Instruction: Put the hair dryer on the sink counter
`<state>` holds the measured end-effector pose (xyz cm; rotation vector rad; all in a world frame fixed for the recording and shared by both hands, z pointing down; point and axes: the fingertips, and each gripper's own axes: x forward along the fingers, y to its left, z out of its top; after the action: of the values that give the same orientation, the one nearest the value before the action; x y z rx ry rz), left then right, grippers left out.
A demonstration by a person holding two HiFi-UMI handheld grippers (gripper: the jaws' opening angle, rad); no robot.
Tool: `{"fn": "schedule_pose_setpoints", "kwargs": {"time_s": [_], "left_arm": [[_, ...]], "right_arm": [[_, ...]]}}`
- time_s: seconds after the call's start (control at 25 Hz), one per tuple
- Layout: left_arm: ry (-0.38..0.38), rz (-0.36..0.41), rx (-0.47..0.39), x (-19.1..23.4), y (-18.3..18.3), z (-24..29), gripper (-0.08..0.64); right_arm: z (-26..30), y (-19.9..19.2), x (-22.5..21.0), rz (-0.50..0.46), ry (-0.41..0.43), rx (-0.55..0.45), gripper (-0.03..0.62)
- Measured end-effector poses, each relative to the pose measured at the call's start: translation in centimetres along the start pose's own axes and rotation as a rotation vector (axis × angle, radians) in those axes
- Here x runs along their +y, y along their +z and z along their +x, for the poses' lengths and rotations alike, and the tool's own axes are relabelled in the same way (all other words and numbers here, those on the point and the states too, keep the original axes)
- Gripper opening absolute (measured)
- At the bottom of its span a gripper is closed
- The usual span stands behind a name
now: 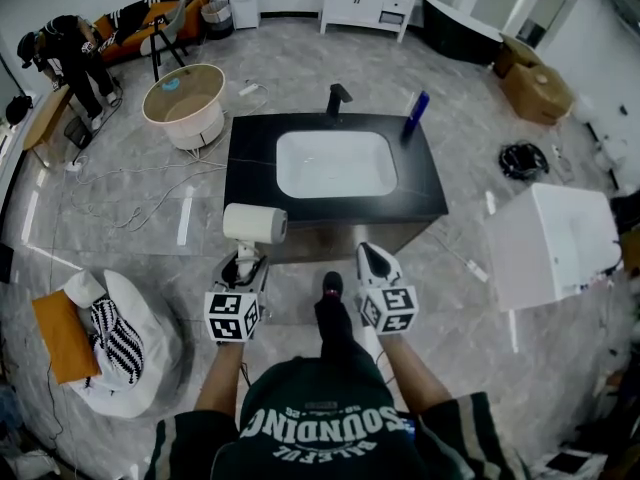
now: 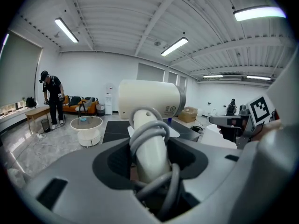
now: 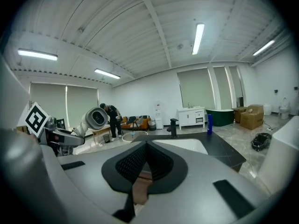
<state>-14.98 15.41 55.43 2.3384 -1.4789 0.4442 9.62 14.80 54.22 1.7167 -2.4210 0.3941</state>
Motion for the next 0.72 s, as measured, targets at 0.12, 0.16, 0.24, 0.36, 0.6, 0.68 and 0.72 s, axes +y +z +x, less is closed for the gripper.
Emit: {"fn": "schedule_pose_setpoints", "kwargs": {"time_s": [0.12,0.16,0.24,0.36,0.6,0.68,0.72], "left_arm": [[0.009,-0.005,-0.001,0.7,1.4,2.5,0.219],[0.013,-0.007,0.0,1.0,1.8,3.5,0.219],[0.026,-0.011,0.004,1.7,2.4,5.4,0.219],[0.05,-0.027,0.016,2.9,3.7,8.4,0.219],[0.099,-0.06,0.033,4.9,6.6,15.1,0.219],[0.111,-0.074,0.04,5.2,7.9,17.2,0.219],[0.116,-0.081,0.044,5.3,8.5,18.2,0.219]], "right_arm": [[3.0,0.9,-1.3,-0.003,0.013,0.007,0.0],[4.1,1.1,-1.9,-0.003,0.016,0.011,0.0],[6.5,1.5,-3.0,-0.004,0.026,0.018,0.0],[10.0,2.6,-4.5,-0.008,0.047,0.024,0.0],[17.2,4.9,-8.4,-0.023,0.091,0.049,0.0],[19.3,6.0,-9.9,-0.023,0.099,0.064,0.0],[20.3,6.4,-10.5,-0.024,0.103,0.07,0.0]]}}
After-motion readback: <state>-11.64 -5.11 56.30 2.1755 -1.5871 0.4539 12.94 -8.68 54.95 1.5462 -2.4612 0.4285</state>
